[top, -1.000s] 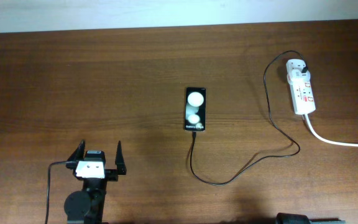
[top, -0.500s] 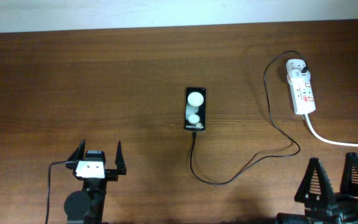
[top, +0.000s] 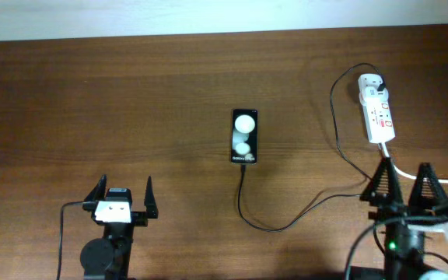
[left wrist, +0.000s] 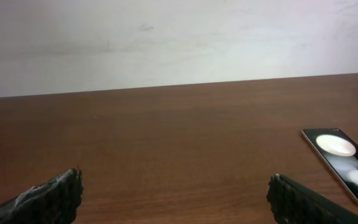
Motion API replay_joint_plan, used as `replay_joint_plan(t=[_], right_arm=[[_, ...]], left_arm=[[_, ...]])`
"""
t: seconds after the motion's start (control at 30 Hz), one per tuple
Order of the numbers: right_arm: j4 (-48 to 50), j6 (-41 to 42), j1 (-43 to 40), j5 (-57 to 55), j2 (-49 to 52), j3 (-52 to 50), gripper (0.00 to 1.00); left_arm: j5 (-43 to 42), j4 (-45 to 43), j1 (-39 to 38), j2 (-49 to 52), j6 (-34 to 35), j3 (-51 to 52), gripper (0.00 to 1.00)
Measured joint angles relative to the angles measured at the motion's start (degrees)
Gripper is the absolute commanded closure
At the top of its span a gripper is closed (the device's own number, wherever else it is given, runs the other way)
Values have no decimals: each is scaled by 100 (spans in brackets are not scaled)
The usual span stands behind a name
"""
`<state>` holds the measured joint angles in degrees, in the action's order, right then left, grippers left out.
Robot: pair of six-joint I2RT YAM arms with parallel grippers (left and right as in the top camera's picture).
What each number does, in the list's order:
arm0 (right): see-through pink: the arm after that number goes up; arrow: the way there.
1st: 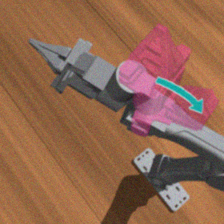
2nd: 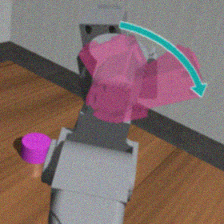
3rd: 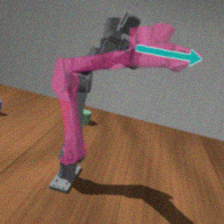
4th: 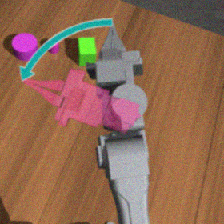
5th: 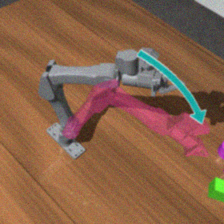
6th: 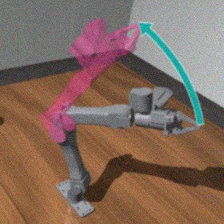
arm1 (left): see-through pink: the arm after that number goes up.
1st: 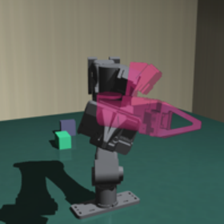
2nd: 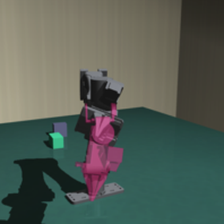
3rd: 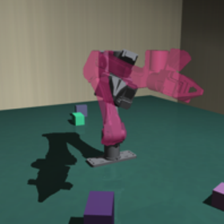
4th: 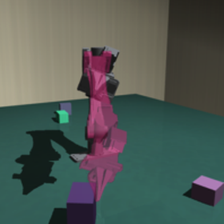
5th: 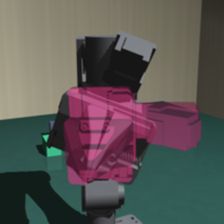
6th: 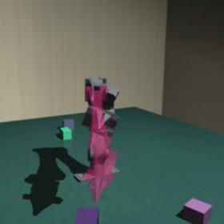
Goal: Plug charger to phone and switch on socket
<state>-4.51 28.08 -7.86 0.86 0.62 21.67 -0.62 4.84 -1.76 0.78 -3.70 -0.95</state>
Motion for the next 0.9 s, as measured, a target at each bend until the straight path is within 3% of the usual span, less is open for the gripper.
replay_joint_plan(t=[0.13,0.27,0.33,0.43,0.53,0.6,0.73,0.9], right_arm=[[278,0,-2,-2,0,-752,1],[1432,0,0,-107,2,-1954,1],[1480,0,0,-109,2,-2107,1],[643,0,2,-111,-2,-2105,1],[44,-599,2,-107,-4,-2105,1],[28,-1517,2,-107,2,-2107,1],[26,-2535,181,-103,2,-2105,1],[26,-3117,234,-105,2,-2105,1]], left_arm=[[0,-2,0,2,2,0,1],[0,-2,0,2,2,0,1],[0,-2,0,2,2,0,1],[0,-2,0,2,0,0,1],[0,0,0,2,2,0,1],[0,-2,0,2,0,0,1],[0,-2,0,2,0,0,1],[0,-2,0,2,0,0,1]])
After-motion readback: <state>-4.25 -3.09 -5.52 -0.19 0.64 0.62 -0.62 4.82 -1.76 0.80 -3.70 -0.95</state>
